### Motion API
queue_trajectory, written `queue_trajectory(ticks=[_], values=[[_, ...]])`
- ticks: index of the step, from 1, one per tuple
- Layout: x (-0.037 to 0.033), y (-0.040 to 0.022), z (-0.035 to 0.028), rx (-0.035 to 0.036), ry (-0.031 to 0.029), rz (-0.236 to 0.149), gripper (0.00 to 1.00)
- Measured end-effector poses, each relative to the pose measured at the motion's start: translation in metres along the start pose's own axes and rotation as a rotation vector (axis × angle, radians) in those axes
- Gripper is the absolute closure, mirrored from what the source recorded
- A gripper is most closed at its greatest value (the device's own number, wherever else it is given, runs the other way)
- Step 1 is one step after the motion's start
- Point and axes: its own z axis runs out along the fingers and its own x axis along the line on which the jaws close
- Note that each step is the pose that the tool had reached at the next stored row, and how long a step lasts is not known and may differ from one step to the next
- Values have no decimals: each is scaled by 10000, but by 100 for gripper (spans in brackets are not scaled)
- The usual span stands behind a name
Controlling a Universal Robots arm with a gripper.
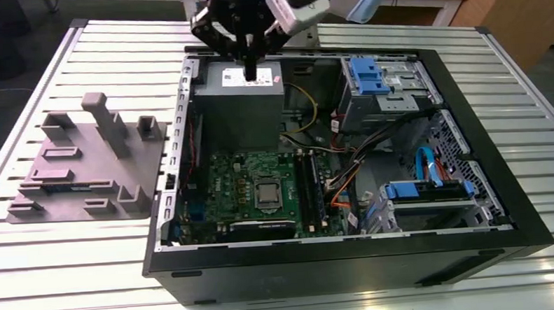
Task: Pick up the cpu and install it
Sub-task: 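Install the first cpu locking lever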
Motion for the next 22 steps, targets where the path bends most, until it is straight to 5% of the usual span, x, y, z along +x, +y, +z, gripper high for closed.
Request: queue_trajectory(ticks=[4,8,22], values=[[6,92,-83,176,8,940,90],[7,141,-126,270,8,1436,90],[7,151,-133,286,6,1529,90]])
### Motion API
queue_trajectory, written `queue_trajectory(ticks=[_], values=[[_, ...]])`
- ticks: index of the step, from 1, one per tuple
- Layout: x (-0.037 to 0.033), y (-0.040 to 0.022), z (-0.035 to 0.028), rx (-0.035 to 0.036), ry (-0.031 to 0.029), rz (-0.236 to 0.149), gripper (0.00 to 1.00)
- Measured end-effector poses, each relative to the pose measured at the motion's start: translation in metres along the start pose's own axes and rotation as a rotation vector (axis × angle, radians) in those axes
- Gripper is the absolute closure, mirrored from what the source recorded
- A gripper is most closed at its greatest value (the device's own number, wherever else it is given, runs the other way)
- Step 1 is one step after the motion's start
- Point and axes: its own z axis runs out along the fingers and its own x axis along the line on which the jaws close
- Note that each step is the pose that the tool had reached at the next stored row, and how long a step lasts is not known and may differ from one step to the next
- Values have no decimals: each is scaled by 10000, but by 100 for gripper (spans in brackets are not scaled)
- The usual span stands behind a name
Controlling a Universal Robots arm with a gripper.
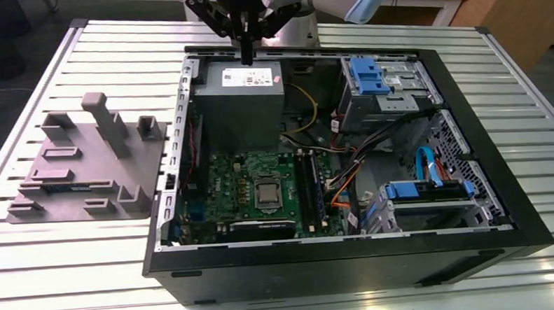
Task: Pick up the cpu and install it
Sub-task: 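Install the first cpu locking lever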
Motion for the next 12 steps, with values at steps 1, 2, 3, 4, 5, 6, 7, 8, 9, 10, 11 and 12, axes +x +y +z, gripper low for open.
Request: queue_trajectory(ticks=[1,2,3,4,5,6,7,8,9,10,11,12], values=[[0,0,0,0,0,0,90],[0,0,0,-1,0,0,90],[0,-11,0,-3,0,-1,90],[-2,-42,0,-3,-2,1,90],[-5,-70,-1,0,-1,0,90],[-7,-98,-2,4,0,0,90],[-10,-136,2,3,0,1,90],[-12,-174,8,3,-1,0,90],[-15,-211,14,4,0,-1,90],[-18,-255,21,6,1,-2,90],[-22,-300,31,3,0,-2,90],[-25,-348,40,3,-1,-1,90]])
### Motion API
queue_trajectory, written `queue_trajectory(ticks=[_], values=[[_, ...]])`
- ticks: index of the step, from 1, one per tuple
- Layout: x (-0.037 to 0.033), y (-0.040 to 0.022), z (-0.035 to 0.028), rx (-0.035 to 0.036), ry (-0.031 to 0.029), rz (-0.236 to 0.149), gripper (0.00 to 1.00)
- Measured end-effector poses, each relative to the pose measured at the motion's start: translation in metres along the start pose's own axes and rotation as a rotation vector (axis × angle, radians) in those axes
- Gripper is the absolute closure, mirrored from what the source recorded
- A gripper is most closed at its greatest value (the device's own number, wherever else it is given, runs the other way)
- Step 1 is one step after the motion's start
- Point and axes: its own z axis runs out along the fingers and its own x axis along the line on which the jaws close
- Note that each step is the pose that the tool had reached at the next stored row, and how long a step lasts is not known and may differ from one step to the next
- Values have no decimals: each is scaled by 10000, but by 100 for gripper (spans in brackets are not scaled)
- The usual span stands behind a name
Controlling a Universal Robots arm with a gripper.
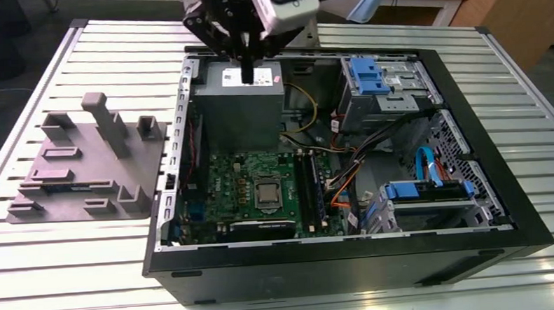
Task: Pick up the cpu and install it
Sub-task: 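Install the first cpu locking lever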
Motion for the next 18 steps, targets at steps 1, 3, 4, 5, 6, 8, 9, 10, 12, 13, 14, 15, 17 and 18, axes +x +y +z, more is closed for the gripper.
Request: queue_trajectory(ticks=[1,3,4,5,6,8,9,10,12,13,14,15,17,18], values=[[-7,-37,9,1,1,0,90],[-52,-48,34,0,2,-21,90],[-66,-48,46,-1,6,-83,90],[-68,-48,56,-5,12,-214,90],[-67,-49,68,-10,19,-388,90],[-67,-50,93,-17,37,-766,90],[-67,-50,106,-22,44,-944,90],[-67,-51,118,-27,52,-1126,90],[-66,-52,140,-35,68,-1486,90],[-66,-52,148,-39,76,-1658,90],[-66,-52,154,-42,82,-1800,90],[-66,-53,161,-45,86,-1899,90],[-67,-57,173,-49,92,-2032,90],[-74,-58,177,-48,94,-2066,90]])
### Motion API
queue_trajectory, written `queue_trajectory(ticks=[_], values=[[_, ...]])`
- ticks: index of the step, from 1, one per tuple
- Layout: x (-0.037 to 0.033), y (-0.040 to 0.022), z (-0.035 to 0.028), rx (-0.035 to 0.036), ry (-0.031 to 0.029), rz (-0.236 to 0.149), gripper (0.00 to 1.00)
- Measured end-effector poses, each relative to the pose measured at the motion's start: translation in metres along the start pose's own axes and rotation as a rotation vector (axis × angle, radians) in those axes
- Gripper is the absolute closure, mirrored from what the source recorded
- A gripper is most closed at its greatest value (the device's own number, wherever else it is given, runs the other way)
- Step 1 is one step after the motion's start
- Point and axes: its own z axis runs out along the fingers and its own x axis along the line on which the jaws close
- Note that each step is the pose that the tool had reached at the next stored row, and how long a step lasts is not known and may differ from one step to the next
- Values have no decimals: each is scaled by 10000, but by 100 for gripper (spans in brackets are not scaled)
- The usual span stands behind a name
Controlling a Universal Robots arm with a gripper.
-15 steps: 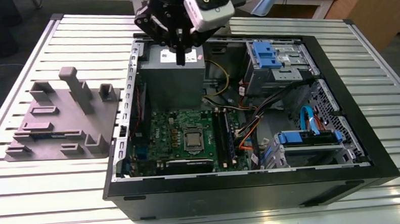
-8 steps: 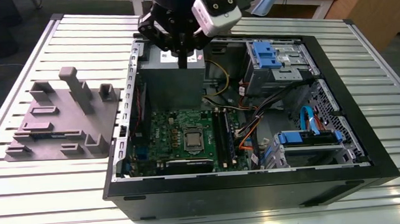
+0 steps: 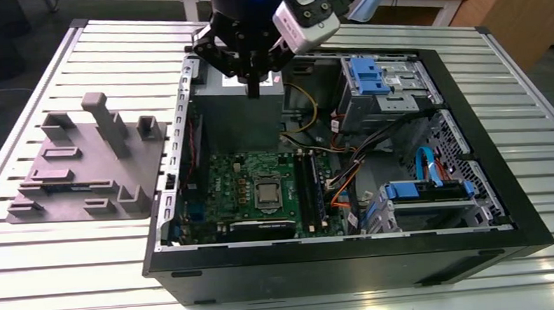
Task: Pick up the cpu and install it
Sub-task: 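Install the first cpu locking lever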
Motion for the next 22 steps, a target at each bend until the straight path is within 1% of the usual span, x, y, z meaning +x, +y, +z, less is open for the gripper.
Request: queue_trajectory(ticks=[2,13,15,16,17,22], values=[[-16,-6,7,0,2,-19,90],[-16,-7,8,-2,0,-21,90],[-16,-8,9,-4,4,-98,90],[-16,-8,8,-7,10,-231,90],[-16,-8,10,-23,40,-919,90],[-16,-8,15,-44,77,-1763,90]])
